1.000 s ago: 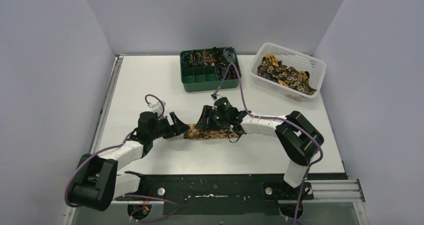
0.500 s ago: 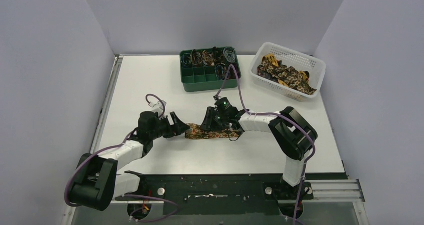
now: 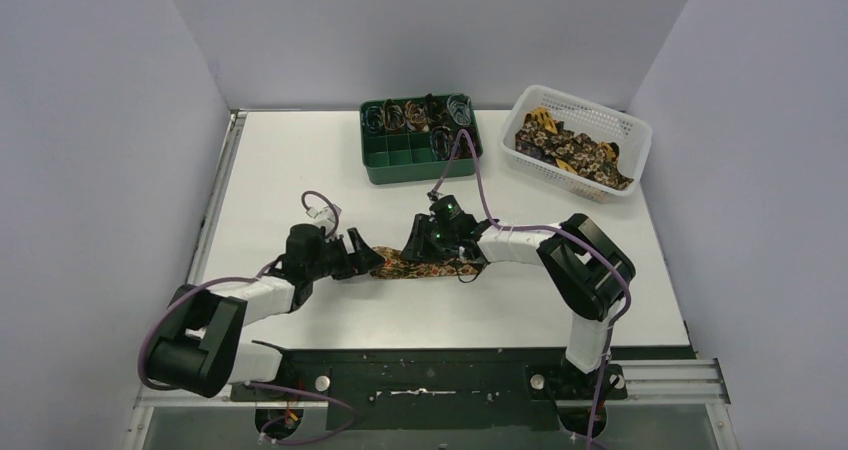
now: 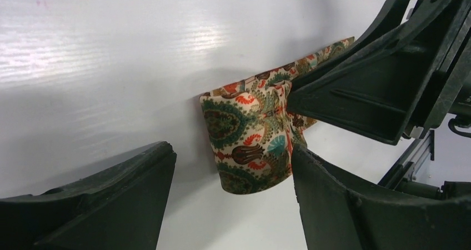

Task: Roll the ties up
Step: Roll the tie at the center of the board.

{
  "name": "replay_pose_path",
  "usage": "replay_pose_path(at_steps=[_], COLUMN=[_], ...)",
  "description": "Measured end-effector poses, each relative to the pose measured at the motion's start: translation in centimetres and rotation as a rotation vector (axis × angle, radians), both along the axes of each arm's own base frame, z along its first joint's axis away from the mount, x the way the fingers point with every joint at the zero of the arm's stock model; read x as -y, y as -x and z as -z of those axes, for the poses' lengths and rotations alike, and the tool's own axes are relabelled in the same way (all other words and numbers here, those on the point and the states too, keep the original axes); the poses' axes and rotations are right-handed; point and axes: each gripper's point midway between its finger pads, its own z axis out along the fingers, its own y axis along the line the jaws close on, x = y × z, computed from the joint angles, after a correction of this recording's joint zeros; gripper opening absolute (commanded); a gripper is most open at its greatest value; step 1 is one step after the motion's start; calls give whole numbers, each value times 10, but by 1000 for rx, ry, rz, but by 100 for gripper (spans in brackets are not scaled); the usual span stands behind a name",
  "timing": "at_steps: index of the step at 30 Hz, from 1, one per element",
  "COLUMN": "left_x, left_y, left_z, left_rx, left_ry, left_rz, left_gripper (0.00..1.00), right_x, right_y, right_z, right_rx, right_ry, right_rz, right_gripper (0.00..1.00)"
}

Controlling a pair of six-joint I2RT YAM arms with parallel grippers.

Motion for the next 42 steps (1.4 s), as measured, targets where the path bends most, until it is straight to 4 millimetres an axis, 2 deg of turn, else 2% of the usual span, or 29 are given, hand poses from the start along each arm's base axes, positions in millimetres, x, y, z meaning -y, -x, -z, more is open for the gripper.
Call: replay_pose_path(at_steps=[3,11,23,32,42], left_x=[2,16,29,24,22], left_y=[-4,-12,-7,-4,-5], left_z=[2,3,4,5,7], left_rx=[4,-8,-72,-106,-134], left_ry=[10,63,47,6,-9], left_rz=[0,20,37,5,-20], left_gripper=[74,65,67,69,63], right_x=[0,0,0,0,0], right_y=[0,0,0,0,0], right_z=[0,0,0,0,0], right_rx=[0,0,0,0,-1], right_ry=[0,1,1,1,1], right_rz=[0,0,0,0,0], right_gripper=[36,36,36,36,36])
